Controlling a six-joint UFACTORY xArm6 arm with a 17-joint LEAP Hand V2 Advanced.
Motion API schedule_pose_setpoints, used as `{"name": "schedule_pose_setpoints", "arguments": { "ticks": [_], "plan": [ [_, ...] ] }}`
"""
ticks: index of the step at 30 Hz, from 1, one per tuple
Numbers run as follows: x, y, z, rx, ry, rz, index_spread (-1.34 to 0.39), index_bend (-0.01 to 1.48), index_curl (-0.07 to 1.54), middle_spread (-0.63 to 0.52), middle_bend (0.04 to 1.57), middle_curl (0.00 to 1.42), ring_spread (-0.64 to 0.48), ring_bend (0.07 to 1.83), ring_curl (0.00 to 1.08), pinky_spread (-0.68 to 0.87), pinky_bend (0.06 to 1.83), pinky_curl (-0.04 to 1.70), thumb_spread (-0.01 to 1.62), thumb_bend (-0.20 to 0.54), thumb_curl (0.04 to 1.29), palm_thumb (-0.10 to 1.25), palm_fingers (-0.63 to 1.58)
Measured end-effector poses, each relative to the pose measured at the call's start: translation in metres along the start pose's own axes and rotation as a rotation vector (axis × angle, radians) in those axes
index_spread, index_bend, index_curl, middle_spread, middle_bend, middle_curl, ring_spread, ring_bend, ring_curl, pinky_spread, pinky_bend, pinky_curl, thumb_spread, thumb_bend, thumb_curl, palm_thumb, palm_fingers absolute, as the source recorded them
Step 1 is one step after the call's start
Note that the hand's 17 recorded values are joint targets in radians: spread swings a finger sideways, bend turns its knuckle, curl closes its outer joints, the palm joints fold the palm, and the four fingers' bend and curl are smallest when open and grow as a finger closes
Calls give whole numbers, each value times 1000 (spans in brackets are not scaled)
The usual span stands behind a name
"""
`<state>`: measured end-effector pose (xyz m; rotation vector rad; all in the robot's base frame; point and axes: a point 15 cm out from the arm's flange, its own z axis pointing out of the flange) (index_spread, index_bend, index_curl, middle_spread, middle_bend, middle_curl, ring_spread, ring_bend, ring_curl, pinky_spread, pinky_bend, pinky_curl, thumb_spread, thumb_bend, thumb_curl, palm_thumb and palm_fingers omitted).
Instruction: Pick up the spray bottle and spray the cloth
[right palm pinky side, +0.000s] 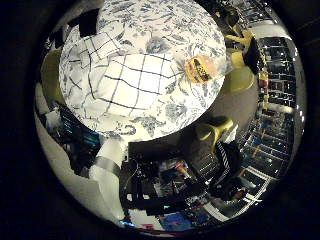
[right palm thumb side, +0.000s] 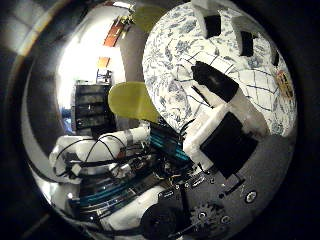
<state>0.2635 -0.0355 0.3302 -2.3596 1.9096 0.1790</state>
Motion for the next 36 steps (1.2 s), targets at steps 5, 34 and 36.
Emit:
{"name": "schedule_pose_setpoints", "arguments": {
  "ticks": [5, 34, 36],
  "plan": [
    [13, -1, -31, 85, 58, 24, -470, 211, 522, -258, 628, 572, -281, 956, 500, -320, 595, 944, 1243, -18, 355, 899, 601],
    [288, 88, -108, 815, -300, 567, -241, 172, 366, 10, 450, 429, 91, 706, 344, 275, 484, 705, 1050, -28, 288, 493, 122],
    [297, 95, -92, 817, -330, 580, -224, 173, 357, 67, 398, 404, 136, 645, 319, 339, 467, 651, 1033, -32, 284, 465, 85]
  ]
}}
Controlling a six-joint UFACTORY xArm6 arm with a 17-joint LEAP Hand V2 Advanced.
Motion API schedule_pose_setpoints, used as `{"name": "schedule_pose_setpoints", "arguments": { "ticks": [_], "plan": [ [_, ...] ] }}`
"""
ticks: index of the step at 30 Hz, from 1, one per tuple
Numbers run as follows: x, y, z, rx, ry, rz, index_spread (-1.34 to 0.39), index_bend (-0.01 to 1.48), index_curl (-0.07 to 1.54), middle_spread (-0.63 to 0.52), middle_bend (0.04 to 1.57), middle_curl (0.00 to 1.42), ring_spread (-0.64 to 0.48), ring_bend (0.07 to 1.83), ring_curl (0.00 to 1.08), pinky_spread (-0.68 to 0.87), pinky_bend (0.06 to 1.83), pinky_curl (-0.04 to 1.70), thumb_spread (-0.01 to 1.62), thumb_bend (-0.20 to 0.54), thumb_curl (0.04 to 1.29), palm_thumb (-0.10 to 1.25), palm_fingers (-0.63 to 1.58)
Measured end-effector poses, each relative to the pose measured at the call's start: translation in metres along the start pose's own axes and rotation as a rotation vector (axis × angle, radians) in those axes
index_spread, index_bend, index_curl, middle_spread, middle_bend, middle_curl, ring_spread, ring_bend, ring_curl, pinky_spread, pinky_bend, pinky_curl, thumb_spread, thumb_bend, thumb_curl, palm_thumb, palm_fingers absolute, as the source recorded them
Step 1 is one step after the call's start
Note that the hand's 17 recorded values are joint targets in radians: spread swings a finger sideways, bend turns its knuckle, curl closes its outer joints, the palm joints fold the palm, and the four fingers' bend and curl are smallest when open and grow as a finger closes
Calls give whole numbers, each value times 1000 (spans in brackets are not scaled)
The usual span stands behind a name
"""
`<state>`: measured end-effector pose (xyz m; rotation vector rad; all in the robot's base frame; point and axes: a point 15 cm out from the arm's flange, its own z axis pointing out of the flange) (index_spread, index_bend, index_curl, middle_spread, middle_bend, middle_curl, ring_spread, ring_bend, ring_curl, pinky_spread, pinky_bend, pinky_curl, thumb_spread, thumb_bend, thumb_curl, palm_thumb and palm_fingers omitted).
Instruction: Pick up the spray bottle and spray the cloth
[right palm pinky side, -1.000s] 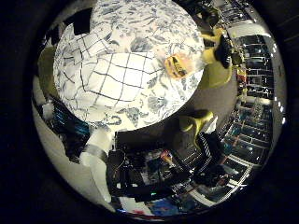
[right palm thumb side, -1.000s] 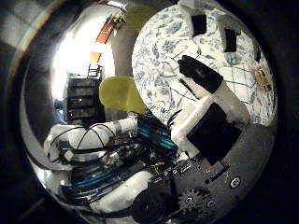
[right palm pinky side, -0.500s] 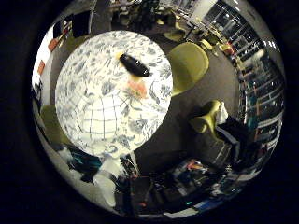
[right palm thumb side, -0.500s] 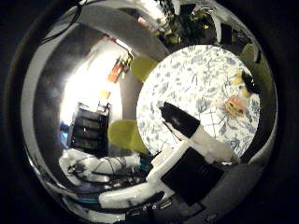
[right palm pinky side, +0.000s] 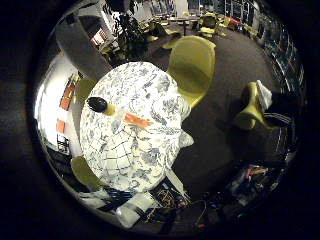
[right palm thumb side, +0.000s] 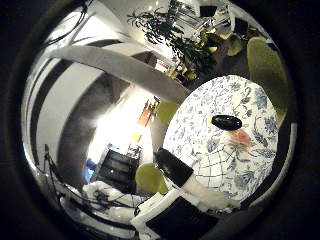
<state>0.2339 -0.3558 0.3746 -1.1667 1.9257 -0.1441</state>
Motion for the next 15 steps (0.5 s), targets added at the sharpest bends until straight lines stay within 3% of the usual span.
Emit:
{"name": "schedule_pose_setpoints", "arguments": {
  "ticks": [6, 15],
  "plan": [
    [54, 27, 28, -25, -88, 75, -189, 161, 342, 179, 284, 353, 206, 444, 253, 381, 408, 516, 974, -31, 283, 400, 5],
    [88, 50, 72, -63, -183, 121, -177, 146, 283, 194, 248, 342, 213, 396, 253, 351, 415, 419, 943, -29, 296, 412, 17]
  ]
}}
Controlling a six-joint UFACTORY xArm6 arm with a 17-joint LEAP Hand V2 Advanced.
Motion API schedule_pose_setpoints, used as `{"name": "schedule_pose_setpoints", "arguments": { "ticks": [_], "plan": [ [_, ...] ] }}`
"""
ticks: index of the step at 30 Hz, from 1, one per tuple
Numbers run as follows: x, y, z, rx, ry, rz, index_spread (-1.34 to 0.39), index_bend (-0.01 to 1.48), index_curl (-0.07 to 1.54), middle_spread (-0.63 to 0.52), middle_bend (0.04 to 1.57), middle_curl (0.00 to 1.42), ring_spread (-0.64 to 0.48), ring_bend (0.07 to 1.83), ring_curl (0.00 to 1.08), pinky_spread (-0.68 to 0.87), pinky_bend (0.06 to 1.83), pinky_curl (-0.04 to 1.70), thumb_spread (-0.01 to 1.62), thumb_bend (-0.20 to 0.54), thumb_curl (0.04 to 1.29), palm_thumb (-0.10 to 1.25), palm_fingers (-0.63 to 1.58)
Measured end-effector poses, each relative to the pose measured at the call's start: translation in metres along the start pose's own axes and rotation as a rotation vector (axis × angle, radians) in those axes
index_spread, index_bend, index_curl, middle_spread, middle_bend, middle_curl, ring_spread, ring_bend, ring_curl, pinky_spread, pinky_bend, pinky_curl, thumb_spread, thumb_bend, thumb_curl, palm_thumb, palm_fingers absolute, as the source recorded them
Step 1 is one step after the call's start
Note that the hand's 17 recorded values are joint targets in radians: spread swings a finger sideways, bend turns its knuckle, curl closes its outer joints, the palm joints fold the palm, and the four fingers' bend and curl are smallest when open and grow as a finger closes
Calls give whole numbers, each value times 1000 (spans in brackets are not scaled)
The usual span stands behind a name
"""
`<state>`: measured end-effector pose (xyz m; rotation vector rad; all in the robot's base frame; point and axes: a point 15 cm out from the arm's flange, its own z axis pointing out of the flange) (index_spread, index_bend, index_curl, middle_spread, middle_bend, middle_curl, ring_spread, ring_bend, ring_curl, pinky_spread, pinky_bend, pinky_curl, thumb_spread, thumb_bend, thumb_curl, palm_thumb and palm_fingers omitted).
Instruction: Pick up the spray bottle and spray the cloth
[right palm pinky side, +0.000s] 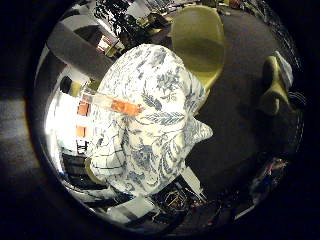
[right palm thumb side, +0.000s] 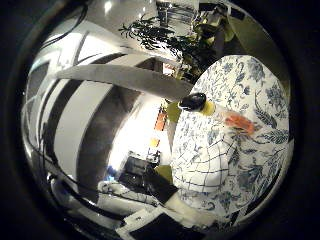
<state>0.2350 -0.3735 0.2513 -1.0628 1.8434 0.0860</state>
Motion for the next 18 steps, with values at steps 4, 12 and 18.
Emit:
{"name": "schedule_pose_setpoints", "arguments": {
  "ticks": [4, 12, 18],
  "plan": [
    [4, -4, 22, -5, -48, 4, -171, 145, 268, 194, 242, 342, 203, 393, 258, 334, 409, 388, 931, -30, 298, 419, 22],
    [17, -15, 55, -6, -59, 13, -154, 146, 258, 194, 233, 340, 193, 405, 267, 324, 408, 354, 931, -30, 298, 431, 49],
    [14, -18, 87, -14, -77, 6, -138, 147, 256, 204, 242, 344, 193, 414, 270, 314, 408, 337, 927, -29, 302, 443, 72]
  ]
}}
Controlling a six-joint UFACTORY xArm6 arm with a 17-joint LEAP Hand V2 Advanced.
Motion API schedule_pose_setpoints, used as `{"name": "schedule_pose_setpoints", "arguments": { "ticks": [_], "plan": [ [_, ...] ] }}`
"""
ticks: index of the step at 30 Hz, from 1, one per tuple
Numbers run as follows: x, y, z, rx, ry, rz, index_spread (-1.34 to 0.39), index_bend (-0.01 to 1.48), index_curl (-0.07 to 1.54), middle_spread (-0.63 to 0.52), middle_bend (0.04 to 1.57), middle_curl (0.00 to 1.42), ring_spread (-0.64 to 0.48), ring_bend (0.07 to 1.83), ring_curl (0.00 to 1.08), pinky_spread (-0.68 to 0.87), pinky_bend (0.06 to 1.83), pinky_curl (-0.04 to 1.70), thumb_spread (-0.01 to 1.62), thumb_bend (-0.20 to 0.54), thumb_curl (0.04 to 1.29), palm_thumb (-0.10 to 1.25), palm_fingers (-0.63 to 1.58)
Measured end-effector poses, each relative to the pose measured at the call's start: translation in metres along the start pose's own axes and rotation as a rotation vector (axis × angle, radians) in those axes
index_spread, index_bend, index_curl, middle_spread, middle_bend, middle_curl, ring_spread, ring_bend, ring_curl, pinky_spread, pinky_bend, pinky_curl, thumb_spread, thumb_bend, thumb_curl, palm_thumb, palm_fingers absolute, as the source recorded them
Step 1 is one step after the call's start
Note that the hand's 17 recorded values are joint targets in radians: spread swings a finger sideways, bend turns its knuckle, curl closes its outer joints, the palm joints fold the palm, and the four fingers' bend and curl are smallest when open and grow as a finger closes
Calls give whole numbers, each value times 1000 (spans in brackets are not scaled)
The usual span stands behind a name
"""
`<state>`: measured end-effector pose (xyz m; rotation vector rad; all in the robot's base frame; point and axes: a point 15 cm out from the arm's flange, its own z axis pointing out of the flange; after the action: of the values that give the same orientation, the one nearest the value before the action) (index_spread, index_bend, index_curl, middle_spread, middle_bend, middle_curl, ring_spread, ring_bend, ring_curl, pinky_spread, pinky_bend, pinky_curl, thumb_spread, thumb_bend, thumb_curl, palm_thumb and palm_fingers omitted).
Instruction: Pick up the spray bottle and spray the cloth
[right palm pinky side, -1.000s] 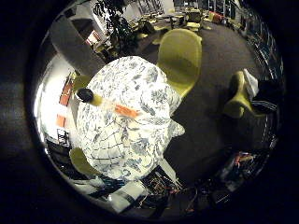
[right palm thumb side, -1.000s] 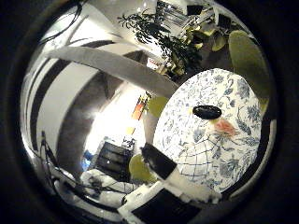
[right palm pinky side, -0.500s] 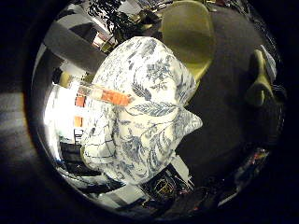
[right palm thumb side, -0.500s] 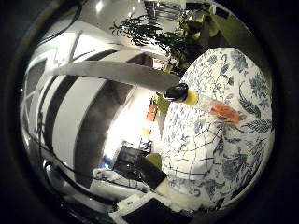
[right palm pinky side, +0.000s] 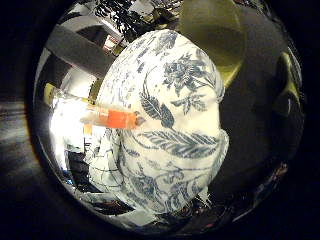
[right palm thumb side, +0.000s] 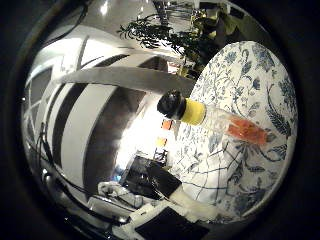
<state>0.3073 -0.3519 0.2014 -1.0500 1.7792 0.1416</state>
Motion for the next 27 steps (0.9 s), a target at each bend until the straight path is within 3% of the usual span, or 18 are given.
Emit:
{"name": "schedule_pose_setpoints", "arguments": {
  "ticks": [14, 17, 19, 21, 24, 27],
  "plan": [
    [-26, -2, 75, -84, -1, -52, -123, 145, 252, 170, 302, 358, 177, 474, 278, 301, 400, 311, 929, -26, 304, 468, 181],
    [-39, -7, 94, -89, -9, -73, -141, 163, 260, 87, 370, 379, 125, 565, 294, 237, 394, 297, 939, -17, 312, 511, 374],
    [-48, -8, 108, -100, -16, -84, -181, 164, 272, -6, 445, 411, 0, 690, 333, 146, 430, 294, 947, -18, 318, 562, 558],
    [-59, -9, 123, -113, -32, -93, -256, 183, 275, -104, 537, 452, -118, 828, 366, -34, 602, 314, 961, -11, 329, 628, 917],
    [-77, -11, 145, -117, -67, -93, -336, 374, 394, -173, 758, 557, -198, 958, 454, -272, 803, 409, 975, -8, 351, 733, 1327],
    [-96, -12, 167, -115, -113, -53, -334, 699, 554, -160, 955, 626, -203, 1089, 511, -325, 995, 499, 972, -8, 376, 820, 1395]
  ]
}}
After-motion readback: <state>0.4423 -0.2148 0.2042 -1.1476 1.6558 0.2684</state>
